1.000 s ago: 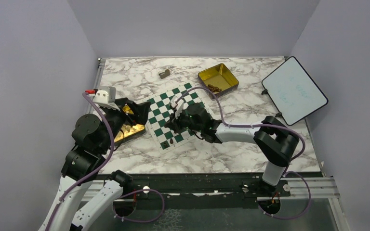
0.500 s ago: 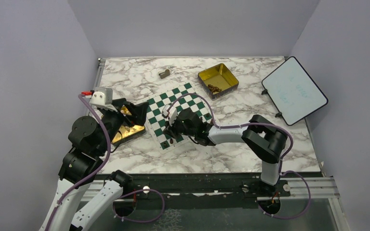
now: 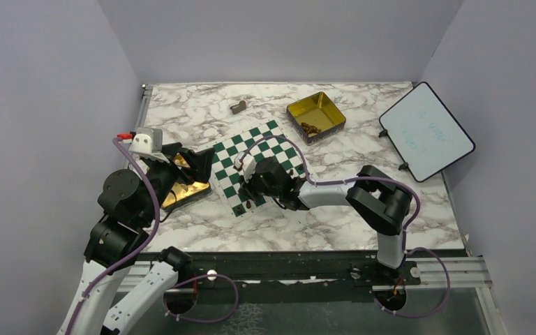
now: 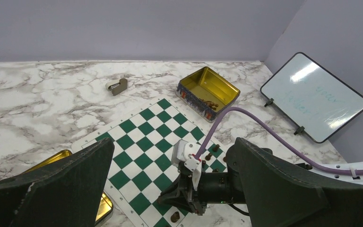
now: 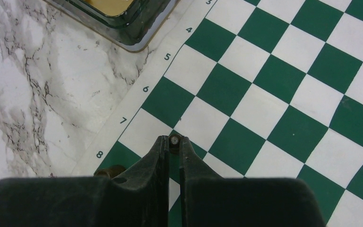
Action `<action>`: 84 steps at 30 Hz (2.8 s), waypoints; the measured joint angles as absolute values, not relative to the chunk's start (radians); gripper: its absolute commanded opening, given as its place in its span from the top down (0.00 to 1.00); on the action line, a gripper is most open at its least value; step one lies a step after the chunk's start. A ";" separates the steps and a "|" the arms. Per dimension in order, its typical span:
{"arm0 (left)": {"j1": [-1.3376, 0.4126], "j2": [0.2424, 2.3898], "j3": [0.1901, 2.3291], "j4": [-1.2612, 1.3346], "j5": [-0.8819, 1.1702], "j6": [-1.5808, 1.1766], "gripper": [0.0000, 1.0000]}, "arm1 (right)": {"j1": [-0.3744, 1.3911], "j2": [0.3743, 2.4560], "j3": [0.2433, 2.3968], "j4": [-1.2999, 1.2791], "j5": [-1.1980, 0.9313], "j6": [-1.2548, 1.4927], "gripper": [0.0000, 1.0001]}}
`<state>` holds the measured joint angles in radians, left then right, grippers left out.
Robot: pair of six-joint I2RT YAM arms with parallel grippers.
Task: Set up the chess pieces on the board
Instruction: Place the chess piece on the chessboard, then adjust the storage box at the center of the board.
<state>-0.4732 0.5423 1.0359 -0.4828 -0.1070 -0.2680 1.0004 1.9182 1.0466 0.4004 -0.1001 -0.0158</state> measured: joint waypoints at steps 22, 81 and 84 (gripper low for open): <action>-0.473 0.542 1.029 -0.483 -0.118 -0.267 0.01 | 1.000 1.938 1.063 0.348 -0.087 0.018 0.95; -0.473 0.704 0.788 -0.388 -0.104 -0.226 0.01 | 0.896 1.652 1.095 0.163 0.125 0.152 0.64; -0.473 0.764 0.762 -0.366 -0.075 -0.200 0.01 | 0.819 1.642 1.095 0.146 0.136 0.167 0.65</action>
